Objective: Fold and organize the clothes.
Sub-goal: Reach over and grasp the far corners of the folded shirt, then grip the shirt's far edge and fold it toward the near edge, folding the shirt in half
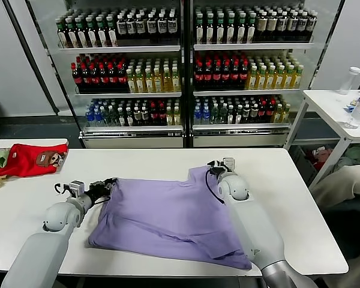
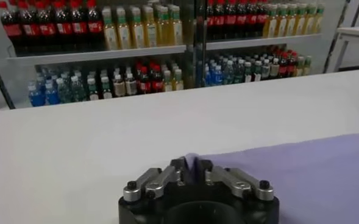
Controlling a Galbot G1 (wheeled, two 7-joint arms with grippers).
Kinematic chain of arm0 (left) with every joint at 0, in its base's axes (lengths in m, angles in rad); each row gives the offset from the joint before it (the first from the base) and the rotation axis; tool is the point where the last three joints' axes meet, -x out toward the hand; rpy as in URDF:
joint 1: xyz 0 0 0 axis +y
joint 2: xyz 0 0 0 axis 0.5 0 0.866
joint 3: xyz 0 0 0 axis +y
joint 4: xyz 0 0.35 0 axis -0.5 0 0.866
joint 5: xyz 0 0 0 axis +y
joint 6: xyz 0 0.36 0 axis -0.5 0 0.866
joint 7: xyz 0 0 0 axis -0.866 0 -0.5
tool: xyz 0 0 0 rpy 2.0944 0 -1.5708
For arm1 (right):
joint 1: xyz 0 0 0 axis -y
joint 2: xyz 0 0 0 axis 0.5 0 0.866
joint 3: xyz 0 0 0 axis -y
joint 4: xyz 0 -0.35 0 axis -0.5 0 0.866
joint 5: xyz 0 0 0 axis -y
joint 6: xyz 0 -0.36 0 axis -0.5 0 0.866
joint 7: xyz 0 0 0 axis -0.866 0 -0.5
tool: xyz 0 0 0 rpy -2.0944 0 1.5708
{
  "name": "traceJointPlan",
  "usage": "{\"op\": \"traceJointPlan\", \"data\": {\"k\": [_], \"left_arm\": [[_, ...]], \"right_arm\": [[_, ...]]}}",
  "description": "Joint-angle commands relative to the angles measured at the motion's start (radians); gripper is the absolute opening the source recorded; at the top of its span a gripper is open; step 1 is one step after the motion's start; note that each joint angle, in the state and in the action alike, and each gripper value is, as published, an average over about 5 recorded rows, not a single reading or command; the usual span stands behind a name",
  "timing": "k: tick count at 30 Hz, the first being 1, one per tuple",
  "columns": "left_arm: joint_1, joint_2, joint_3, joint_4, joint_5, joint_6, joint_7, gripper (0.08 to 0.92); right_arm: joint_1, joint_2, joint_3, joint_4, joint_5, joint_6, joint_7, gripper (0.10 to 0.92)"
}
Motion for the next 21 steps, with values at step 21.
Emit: {"op": "traceJointPlan", "data": {"k": [21], "left_arm": [[0.469,0.099,-0.147,-0.44,-0.176,-0.142,-0.176,0.084]], "right_arm": [[-0.739,-0.31,0.091,0.988,0.078,-0.044,0.075,0.117]]}}
